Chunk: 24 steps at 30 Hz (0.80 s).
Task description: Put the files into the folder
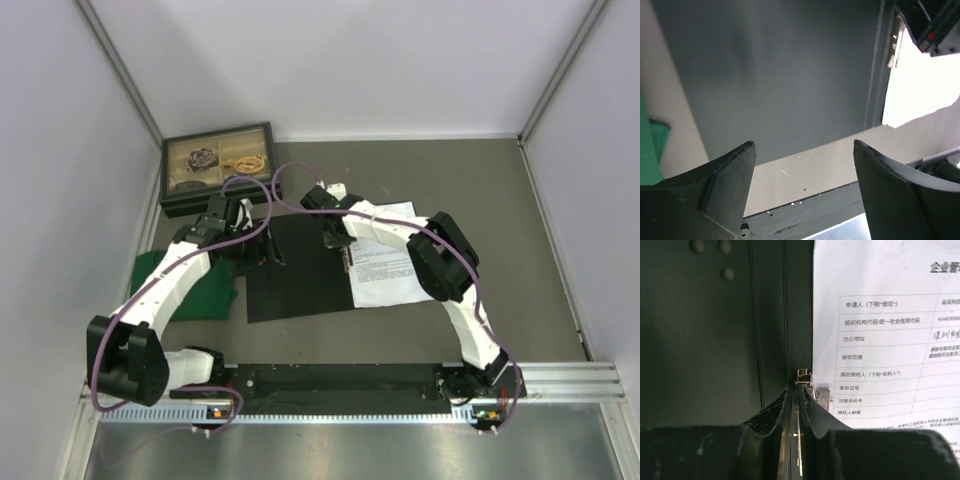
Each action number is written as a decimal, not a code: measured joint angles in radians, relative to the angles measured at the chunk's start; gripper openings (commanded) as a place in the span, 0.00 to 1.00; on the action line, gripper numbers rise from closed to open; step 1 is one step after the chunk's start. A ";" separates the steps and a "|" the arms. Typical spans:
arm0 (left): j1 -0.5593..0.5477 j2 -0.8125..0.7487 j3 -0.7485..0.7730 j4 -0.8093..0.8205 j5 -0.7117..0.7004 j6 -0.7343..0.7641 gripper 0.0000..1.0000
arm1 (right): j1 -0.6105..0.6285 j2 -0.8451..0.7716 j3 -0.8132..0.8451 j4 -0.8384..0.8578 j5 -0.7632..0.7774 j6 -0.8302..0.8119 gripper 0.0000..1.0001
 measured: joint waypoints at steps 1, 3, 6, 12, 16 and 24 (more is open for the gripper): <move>0.003 0.000 0.000 -0.002 -0.006 -0.007 0.84 | 0.003 0.006 0.006 -0.007 0.014 0.012 0.00; 0.014 0.000 -0.003 -0.003 -0.025 -0.033 0.84 | 0.008 0.014 0.019 -0.019 0.042 0.037 0.00; 0.032 -0.002 -0.018 -0.003 -0.051 -0.073 0.85 | 0.009 0.018 0.023 -0.024 0.069 0.069 0.00; 0.102 -0.005 -0.080 -0.023 -0.090 -0.142 0.85 | 0.009 0.013 0.020 -0.016 0.085 0.066 0.00; 0.169 0.005 -0.102 -0.026 -0.041 -0.154 0.86 | 0.001 0.003 0.013 -0.009 0.053 0.038 0.00; 0.199 0.012 -0.190 0.013 0.050 -0.142 0.91 | -0.044 -0.028 -0.008 0.006 -0.075 -0.004 0.00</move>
